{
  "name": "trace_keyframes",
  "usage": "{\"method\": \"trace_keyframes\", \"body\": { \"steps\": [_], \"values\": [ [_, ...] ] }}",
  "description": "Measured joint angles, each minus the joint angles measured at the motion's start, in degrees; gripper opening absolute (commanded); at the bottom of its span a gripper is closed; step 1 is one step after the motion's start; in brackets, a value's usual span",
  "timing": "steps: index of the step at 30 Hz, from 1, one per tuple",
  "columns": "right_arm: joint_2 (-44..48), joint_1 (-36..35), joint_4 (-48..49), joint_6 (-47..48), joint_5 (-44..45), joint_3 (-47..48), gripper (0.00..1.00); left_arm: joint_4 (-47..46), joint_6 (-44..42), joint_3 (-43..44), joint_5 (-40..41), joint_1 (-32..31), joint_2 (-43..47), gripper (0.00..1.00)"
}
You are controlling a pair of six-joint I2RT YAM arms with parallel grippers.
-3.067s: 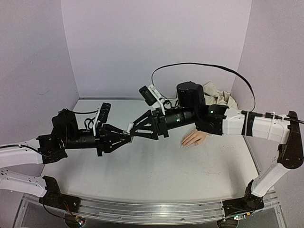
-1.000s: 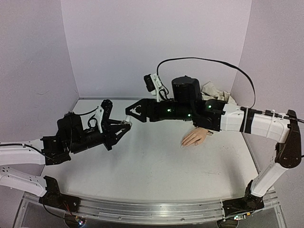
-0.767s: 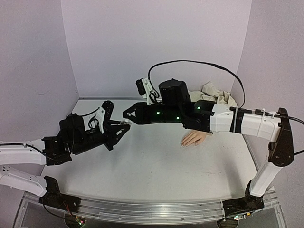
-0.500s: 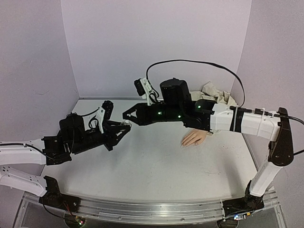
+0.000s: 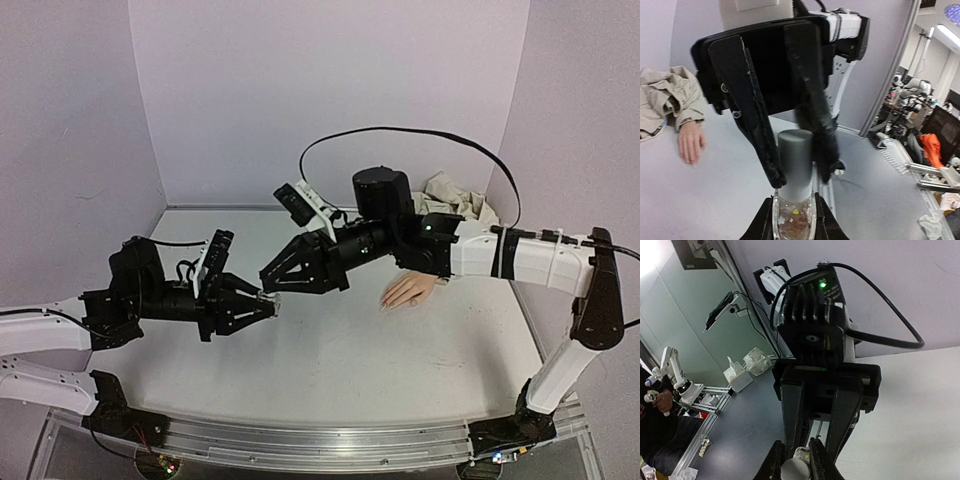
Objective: Paint the nails
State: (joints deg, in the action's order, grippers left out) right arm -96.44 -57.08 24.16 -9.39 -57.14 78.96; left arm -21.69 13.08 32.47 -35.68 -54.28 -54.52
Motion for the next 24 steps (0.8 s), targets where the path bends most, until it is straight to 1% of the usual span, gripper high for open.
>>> {"method": "trace_keyframes", "body": {
  "steps": [1, 3, 7, 11, 13, 15, 20, 24],
  "values": [
    [0.46, -0.11, -0.55, -0.5, 1.9, -0.55, 0.69, 0.24, -0.94, -0.52, 1.84, -0.02, 0.42, 0.0],
    [2.14, -0.24, -3.08, -1.29, 8.92, -1.46, 0.74, 0.74, -2.47, -1.62, 8.13, 0.11, 1.25, 0.0],
    [5.86, -0.5, -5.9, -6.03, 26.69, -1.53, 0.74, 1.49, -5.75, -1.9, 22.18, -2.05, 1.6, 0.0],
    [6.8, -0.5, -6.16, -12.81, 37.92, -1.22, 0.68, 2.21, -7.8, -1.88, 33.42, -4.66, 0.96, 0.0],
    [6.08, -0.61, -6.86, -15.06, 41.16, -0.79, 0.65, 2.21, -8.46, -1.86, 36.81, -4.83, 0.28, 0.0],
    [4.33, -0.92, -7.41, -16.98, 43.43, 0.68, 0.65, 2.23, -8.7, -1.84, 39.69, -4.94, -0.5, 0.0],
    [-0.26, -2.16, -8.17, -19.39, 45.0, 4.26, 0.64, 2.27, -8.81, -1.2, 43.28, -5.22, -2.82, 0.0],
    [-3.41, -2.75, -8.33, -20.37, 44.81, 6.67, 0.52, 2.27, -8.81, -0.55, 44.3, -5.49, -3.82, 0.0]
  ]
}}
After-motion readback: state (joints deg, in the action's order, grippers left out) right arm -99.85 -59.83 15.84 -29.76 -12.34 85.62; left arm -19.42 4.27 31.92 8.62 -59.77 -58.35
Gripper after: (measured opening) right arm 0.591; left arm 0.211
